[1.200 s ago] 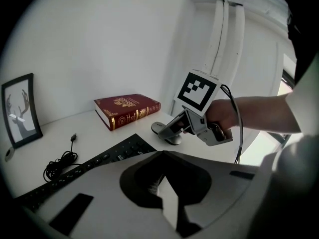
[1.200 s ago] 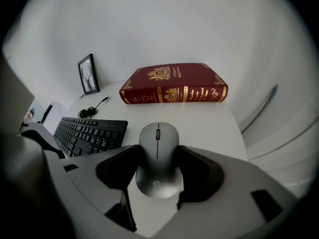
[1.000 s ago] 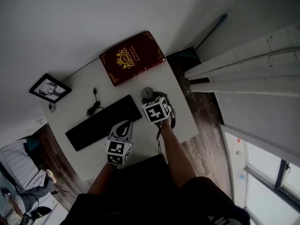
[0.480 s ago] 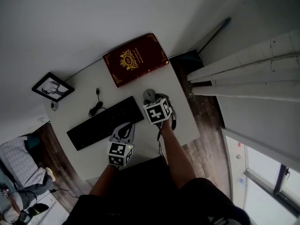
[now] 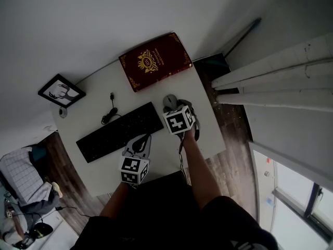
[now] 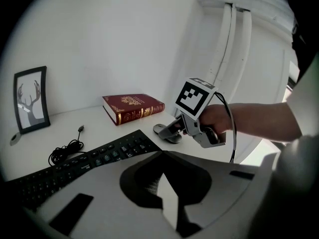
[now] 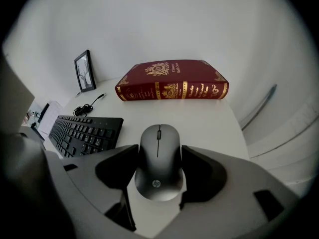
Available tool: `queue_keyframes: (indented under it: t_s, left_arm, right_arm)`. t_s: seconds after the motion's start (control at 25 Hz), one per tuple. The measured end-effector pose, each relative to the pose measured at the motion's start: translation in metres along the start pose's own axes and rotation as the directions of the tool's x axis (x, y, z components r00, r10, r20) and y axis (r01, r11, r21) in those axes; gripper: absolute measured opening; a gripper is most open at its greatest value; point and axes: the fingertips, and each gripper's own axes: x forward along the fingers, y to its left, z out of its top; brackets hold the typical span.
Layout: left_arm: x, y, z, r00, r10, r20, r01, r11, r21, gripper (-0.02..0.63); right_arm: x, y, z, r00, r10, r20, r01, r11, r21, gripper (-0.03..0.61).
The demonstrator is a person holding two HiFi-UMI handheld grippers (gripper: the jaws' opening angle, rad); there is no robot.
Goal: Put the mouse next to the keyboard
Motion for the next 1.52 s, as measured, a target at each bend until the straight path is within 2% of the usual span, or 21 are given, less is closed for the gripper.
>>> queue_keyframes:
  t_s: [0.4, 0.72, 0.84, 0.92, 0.96, 1.0, 1.32, 1.52]
  left_arm:
    - [-0.016, 0.004, 0.005, 0.998, 0.023, 0.059, -0.022, 1.0, -0.018, 0.002]
    - [-0.037, 0.005, 0.001, 0.995, 0.023, 0.099, -0.02, 0.999, -0.031, 0.002]
    - [-0.052, 0.003, -0.004, 0.993, 0.021, 0.116, -0.017, 0.999, -0.04, 0.002]
    - [-0.062, 0.003, -0.007, 0.991, 0.021, 0.132, -0.016, 0.999, -0.039, 0.002]
    - [-0.068, 0.004, -0.009, 0.99, 0.023, 0.141, -0.018, 0.999, -0.037, 0.002]
    - [-0.074, 0.005, -0.01, 0.988, 0.027, 0.15, -0.021, 0.999, -0.036, 0.002]
    - [-0.124, 0.004, -0.025, 0.97, 0.064, 0.233, -0.051, 0.997, -0.06, 0.002]
    - [-0.156, 0.004, -0.019, 0.944, 0.099, 0.314, -0.087, 0.995, -0.052, 0.002]
  right_arm:
    - [-0.024, 0.005, 0.0, 0.988, -0.095, 0.121, 0.1, 0.994, -0.034, 0.275]
    - [-0.056, 0.034, 0.005, 0.962, -0.132, 0.24, 0.157, 0.984, -0.086, 0.272]
    - [-0.075, 0.057, 0.003, 0.936, -0.136, 0.325, 0.179, 0.978, -0.104, 0.229]
    - [-0.088, 0.071, 0.005, 0.907, -0.148, 0.394, 0.206, 0.973, -0.107, 0.141]
    - [-0.094, 0.079, 0.006, 0.893, -0.152, 0.424, 0.216, 0.97, -0.108, 0.074]
    - [-0.099, 0.088, 0.007, 0.881, -0.15, 0.448, 0.22, 0.969, -0.109, 0.044]
    - [-0.14, 0.166, 0.0, 0.829, -0.026, 0.558, 0.159, 0.969, -0.19, 0.02]
    - [-0.162, 0.209, -0.002, 0.773, 0.048, 0.633, 0.089, 0.979, -0.184, 0.02]
